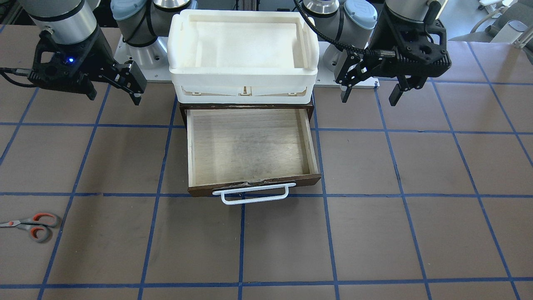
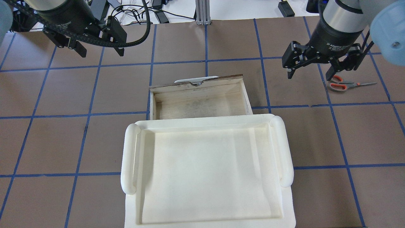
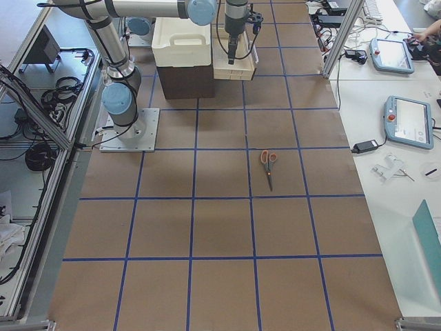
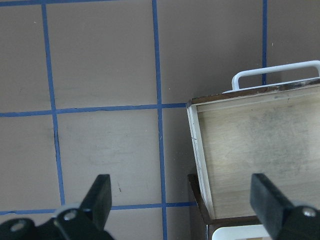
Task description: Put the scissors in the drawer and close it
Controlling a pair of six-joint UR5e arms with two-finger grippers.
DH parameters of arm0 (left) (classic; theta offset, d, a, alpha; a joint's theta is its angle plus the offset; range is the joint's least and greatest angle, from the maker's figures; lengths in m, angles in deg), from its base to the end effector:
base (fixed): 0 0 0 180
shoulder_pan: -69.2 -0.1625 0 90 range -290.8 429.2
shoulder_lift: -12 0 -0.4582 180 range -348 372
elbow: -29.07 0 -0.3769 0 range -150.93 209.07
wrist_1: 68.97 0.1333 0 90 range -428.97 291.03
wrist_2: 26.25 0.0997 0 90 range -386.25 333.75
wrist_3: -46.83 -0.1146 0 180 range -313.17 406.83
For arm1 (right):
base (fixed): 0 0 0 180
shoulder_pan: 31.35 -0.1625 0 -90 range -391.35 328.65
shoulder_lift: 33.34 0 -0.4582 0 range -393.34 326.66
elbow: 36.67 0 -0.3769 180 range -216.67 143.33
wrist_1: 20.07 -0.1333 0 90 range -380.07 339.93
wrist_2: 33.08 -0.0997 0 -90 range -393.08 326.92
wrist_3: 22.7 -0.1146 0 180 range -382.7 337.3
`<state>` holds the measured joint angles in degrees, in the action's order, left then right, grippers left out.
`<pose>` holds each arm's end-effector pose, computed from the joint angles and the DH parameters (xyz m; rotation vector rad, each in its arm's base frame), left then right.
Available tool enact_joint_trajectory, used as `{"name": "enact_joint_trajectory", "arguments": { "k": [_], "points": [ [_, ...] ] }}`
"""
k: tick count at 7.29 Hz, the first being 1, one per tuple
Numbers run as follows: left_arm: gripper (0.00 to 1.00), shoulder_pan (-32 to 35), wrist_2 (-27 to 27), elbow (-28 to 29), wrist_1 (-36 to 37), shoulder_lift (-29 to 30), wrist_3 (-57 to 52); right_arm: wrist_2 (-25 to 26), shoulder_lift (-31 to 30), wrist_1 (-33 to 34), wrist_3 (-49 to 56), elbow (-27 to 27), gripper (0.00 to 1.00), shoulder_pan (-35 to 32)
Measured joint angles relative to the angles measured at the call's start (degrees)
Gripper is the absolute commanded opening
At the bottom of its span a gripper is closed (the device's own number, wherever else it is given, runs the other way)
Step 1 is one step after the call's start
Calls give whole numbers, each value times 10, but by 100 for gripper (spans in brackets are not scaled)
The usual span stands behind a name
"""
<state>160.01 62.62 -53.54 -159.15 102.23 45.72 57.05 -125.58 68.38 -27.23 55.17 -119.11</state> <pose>-0.1425 -0.4867 0.5661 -0.0541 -3.1160 0.1901 0.1151 -0.4612 0.5064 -0.1853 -3.1333 -0.0314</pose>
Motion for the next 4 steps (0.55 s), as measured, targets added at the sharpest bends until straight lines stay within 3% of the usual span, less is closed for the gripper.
{"name": "enact_joint_trajectory", "arguments": {
  "k": [4],
  "points": [
    [100,1,-2,0,1,-1,1,1,0,0,-4,0,100,2]
  ]
}}
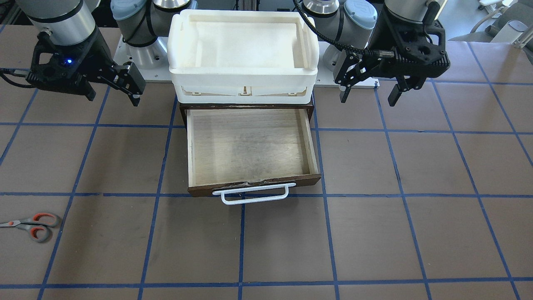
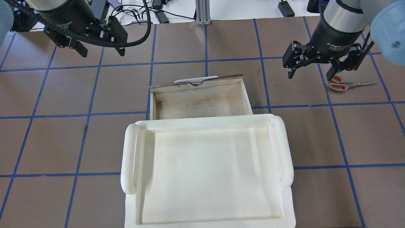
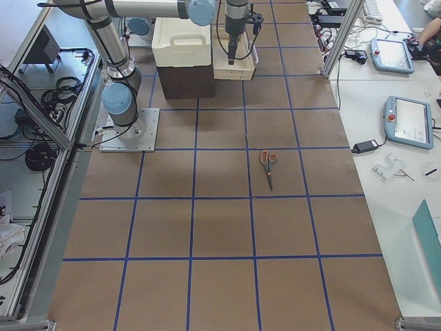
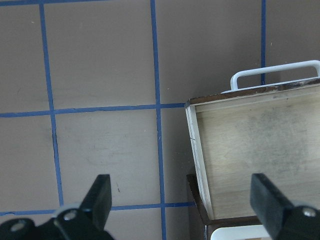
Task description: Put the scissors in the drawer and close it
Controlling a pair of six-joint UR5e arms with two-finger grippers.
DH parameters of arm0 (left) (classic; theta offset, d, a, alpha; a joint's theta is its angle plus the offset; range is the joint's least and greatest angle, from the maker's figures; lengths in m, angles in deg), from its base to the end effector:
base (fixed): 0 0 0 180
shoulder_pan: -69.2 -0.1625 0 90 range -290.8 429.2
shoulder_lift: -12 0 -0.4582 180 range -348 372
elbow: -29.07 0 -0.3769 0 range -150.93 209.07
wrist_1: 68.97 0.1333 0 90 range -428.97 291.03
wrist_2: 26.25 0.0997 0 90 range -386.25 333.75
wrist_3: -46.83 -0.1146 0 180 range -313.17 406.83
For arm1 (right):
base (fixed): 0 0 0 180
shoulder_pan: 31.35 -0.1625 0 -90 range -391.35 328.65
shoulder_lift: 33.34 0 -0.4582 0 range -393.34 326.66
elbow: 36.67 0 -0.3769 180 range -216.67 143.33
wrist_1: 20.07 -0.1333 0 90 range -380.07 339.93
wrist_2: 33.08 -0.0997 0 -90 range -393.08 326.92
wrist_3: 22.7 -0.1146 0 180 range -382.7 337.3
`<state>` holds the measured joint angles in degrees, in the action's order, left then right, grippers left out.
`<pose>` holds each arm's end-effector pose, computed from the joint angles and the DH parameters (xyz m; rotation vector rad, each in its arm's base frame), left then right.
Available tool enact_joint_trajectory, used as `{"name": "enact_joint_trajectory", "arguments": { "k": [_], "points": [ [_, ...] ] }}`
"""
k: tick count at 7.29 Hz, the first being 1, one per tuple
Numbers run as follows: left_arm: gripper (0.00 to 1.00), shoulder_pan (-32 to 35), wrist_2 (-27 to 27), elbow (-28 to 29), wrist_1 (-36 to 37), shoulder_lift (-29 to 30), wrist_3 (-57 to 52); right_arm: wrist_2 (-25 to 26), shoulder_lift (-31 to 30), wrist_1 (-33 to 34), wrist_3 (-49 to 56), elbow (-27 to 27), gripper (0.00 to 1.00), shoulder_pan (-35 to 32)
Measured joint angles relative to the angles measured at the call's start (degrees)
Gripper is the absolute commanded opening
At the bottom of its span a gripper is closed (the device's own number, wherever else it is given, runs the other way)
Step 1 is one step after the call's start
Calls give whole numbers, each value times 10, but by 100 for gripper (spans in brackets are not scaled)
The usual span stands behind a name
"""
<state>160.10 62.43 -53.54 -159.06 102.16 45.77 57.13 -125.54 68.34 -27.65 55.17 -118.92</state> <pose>-0.1436 -0.4862 0.5668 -0.0555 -3.1122 0.1942 0.1134 -0.4617 0.5060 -0.2018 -3.1308 -0.0335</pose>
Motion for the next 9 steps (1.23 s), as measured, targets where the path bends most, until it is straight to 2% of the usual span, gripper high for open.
{"name": "enact_joint_trajectory", "arguments": {
  "k": [6,7,9],
  "points": [
    [100,1,0,0,0,-1,2,-1,3,2,1,0,100,18],
    [100,1,0,0,0,-1,2,-2,7,13,22,0,100,39],
    [100,0,0,0,0,-1,2,-3,29,67,189,0,100,100]
  ]
}}
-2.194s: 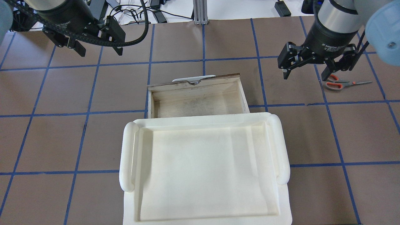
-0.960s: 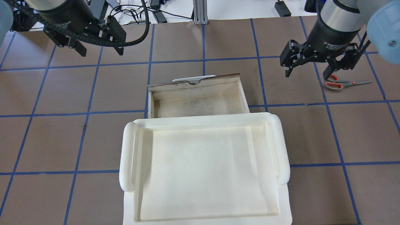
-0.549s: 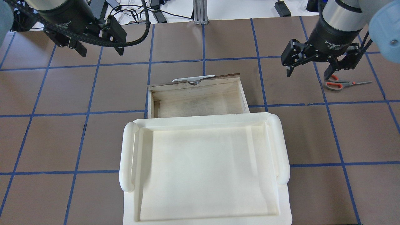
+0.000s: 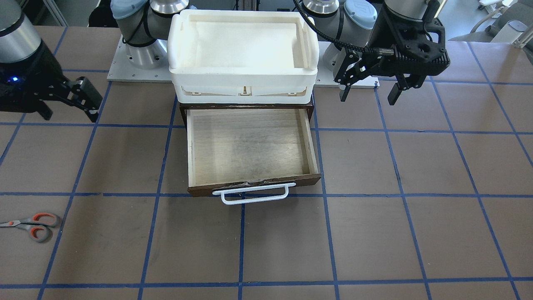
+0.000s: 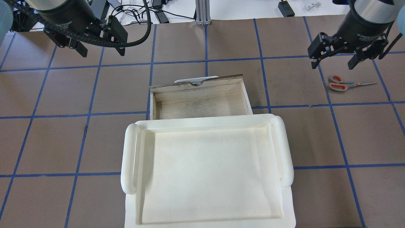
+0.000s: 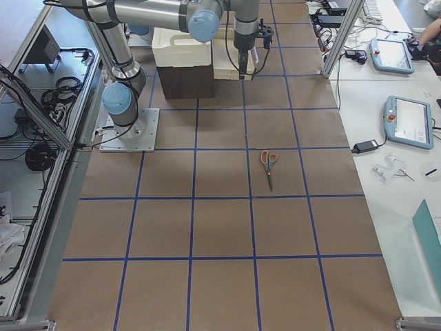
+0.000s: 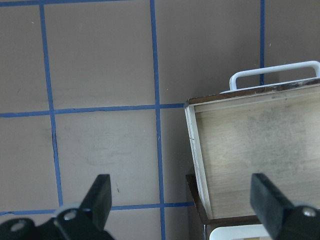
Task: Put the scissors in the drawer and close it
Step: 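Move the right gripper over the grey-and-orange scissors and lower it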
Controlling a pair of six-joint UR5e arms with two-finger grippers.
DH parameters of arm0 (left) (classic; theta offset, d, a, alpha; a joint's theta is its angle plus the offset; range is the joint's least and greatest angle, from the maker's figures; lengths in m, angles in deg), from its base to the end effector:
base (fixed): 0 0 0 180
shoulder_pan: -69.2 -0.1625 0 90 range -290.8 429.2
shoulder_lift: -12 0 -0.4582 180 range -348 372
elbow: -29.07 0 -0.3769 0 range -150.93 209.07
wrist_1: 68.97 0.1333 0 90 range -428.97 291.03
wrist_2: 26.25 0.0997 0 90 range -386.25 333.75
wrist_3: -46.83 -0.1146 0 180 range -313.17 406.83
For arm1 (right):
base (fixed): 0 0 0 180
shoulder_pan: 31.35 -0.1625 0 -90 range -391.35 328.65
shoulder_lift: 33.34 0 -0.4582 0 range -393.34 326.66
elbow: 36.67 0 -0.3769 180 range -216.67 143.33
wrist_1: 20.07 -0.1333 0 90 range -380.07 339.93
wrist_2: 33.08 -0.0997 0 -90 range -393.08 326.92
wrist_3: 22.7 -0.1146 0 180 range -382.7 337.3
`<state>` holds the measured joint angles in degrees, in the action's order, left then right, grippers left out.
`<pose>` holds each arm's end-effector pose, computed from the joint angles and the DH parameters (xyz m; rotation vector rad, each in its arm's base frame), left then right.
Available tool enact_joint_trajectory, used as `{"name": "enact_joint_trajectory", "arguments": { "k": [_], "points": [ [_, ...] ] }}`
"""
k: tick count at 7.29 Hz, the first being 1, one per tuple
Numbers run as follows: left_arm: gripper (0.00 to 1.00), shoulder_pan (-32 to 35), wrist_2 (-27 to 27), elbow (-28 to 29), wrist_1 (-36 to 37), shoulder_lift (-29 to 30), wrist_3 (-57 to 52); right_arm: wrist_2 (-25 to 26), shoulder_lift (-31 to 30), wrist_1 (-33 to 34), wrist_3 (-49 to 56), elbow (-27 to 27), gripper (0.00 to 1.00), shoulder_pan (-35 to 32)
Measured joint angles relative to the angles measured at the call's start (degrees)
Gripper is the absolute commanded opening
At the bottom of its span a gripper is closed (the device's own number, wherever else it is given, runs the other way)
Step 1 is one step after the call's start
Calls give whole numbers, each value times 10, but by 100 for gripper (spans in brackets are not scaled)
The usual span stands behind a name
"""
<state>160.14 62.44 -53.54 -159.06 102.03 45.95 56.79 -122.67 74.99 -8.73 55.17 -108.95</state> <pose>-0.1439 -0.4851 0.5679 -0.0517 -3.1120 0.1977 0.0260 -0.5039 0.4941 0.0430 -3.1326 0.0687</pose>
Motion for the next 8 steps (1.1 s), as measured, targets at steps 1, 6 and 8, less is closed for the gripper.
{"name": "enact_joint_trajectory", "arguments": {
  "k": [1,6,8],
  "points": [
    [100,0,0,0,0,0,0,4,15,33,90,0,100,16],
    [100,0,0,0,0,1,0,10,99,147,476,0,100,125],
    [100,0,1,0,-1,1,-1,-4,133,169,575,-1,100,155]
  ]
}}
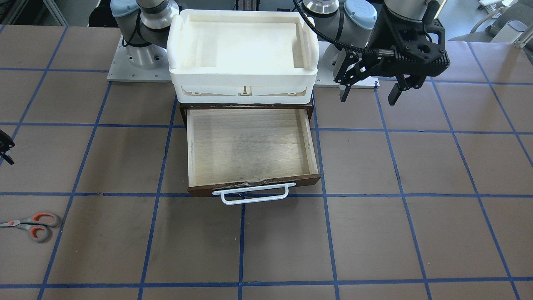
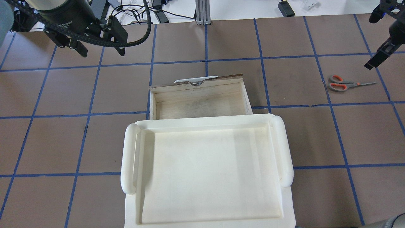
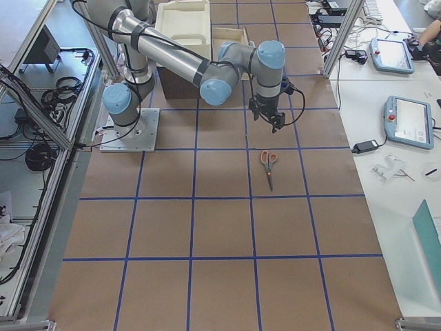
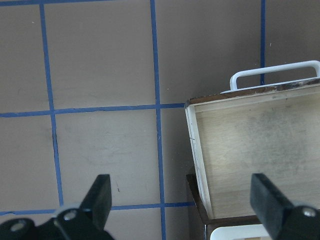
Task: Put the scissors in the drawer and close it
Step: 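Move the right gripper over the grey-and-orange scissors and lower it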
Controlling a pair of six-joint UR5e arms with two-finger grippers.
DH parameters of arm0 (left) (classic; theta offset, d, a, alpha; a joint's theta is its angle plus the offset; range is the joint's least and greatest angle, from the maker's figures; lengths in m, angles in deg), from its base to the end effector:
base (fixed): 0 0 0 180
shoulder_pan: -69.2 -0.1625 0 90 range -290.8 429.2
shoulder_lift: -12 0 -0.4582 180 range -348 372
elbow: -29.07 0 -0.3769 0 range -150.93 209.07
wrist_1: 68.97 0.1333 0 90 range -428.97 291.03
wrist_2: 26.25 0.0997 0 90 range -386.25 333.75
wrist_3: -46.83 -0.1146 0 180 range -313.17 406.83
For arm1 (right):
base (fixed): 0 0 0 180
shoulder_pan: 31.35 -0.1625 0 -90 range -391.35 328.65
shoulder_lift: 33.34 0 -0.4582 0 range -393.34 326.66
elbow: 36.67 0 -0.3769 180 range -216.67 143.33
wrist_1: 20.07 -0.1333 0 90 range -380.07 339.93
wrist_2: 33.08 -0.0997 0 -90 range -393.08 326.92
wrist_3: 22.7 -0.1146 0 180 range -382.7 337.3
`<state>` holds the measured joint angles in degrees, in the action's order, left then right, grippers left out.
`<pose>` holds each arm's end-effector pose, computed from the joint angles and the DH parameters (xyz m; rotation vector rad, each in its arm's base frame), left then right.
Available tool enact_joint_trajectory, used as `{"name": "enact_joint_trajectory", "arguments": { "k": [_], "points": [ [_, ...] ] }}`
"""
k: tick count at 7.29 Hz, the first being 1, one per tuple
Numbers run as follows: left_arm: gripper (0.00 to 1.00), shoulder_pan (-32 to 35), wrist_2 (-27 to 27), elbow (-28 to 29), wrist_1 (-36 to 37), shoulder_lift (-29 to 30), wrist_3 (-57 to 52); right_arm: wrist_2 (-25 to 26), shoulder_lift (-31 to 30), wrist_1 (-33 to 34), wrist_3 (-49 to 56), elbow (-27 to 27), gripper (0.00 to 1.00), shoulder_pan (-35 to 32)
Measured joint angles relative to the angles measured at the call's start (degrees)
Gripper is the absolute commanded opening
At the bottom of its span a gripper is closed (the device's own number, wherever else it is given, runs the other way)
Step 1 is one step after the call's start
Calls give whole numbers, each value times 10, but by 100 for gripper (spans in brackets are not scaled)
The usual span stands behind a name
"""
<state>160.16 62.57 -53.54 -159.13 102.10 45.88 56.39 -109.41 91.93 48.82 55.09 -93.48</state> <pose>-0.1438 -0.4855 0.5672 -0.0539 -3.1145 0.1941 -0.1546 -0.5798 0.4024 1.1388 -2.8415 0.1199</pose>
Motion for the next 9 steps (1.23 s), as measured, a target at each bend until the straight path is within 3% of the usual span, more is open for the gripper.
{"name": "enact_joint_trajectory", "arguments": {
  "k": [9],
  "points": [
    [100,-1,0,0,0,1,-1,-18,155,121,341,-6,100,22]
  ]
}}
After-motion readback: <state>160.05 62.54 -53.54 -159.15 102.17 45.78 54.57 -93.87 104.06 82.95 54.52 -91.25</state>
